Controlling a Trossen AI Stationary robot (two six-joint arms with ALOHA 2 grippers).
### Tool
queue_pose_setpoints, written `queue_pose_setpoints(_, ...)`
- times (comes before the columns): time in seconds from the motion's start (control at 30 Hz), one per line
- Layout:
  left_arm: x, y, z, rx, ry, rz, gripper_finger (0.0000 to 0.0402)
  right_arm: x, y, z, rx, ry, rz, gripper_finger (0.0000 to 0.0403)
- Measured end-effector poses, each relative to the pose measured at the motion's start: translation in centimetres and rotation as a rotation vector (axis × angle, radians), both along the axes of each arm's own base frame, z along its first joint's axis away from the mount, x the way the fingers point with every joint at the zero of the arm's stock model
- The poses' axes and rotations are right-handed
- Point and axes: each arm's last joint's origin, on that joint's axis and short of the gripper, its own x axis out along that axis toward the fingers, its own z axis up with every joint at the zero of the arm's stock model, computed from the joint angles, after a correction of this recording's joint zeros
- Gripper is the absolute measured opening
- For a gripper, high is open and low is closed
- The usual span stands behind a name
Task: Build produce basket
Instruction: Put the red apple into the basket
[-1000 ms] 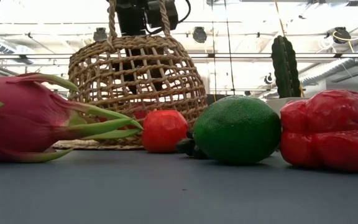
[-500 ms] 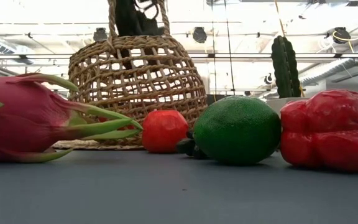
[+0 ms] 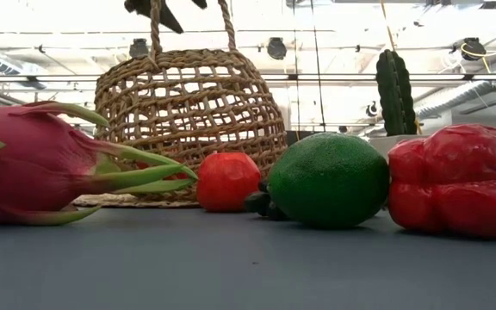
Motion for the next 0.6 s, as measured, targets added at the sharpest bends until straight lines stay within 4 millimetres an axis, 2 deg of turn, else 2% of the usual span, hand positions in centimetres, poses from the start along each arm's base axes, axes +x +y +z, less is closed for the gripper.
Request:
queue_pose_setpoints(0.1, -0.7, -1.9, 0.8, 0.051, -0.045, -0.046, 0.039, 0.0, -0.1, 0.0, 0.015, -0.005, -0.029, 0.0)
queue_pose_setpoints(0.3, -2.6, -6.0, 1.2, 0.141, -0.059, -0.135, 0.039, 0.3, -0.5, -0.1, 0.068, -0.001, -0.066, 0.0)
queue_pose_setpoints(0.6, -4.6, -10.3, 1.3, 0.242, -0.148, -0.149, 0.039, 0.3, -0.9, -0.5, 0.216, 0.026, -0.122, 0.0007)
